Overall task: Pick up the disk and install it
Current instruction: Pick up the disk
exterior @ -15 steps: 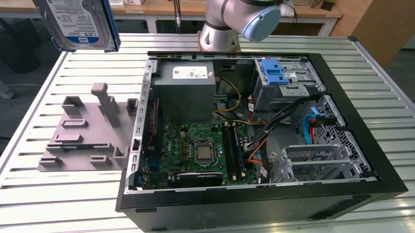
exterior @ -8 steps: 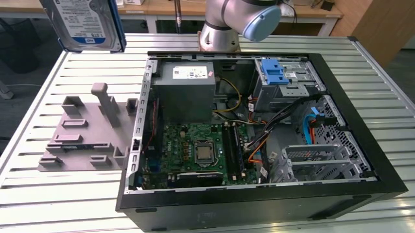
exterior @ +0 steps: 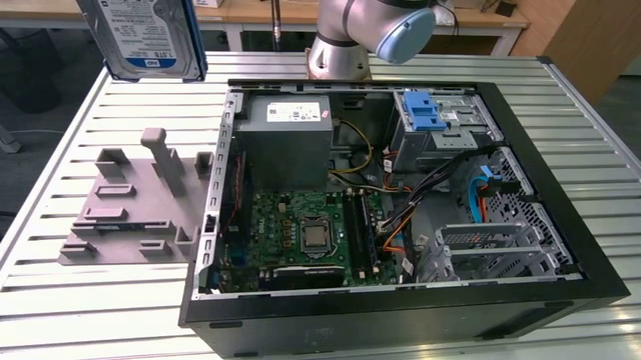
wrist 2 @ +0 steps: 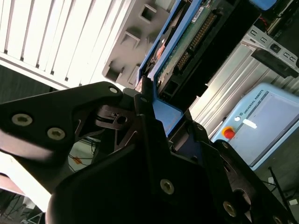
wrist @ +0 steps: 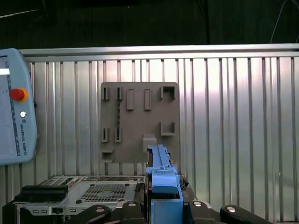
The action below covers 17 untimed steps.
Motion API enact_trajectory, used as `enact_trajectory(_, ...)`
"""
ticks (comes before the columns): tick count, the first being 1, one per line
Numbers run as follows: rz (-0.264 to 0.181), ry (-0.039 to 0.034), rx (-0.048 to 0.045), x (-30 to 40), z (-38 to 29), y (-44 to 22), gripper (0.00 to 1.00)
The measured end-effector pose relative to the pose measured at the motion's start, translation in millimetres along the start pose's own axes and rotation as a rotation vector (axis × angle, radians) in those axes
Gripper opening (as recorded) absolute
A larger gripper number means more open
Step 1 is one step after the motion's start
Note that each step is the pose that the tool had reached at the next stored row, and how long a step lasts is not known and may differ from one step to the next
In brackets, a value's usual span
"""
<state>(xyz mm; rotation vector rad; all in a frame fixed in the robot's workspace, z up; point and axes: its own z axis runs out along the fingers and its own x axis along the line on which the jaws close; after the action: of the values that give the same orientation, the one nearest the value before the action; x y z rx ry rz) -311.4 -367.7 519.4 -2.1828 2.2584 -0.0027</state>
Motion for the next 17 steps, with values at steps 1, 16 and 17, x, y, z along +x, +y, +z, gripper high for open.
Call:
enact_trajectory(1,0.0,0.0,0.0001,0.1,0.0,-1.9,0.36)
enact_trajectory(16,0.002,0.0,0.0001,15.8,0.1,-17.3,0.36)
enact_trajectory(17,0.002,-0.0001,0.0001,17.2,0.1,-17.8,0.36)
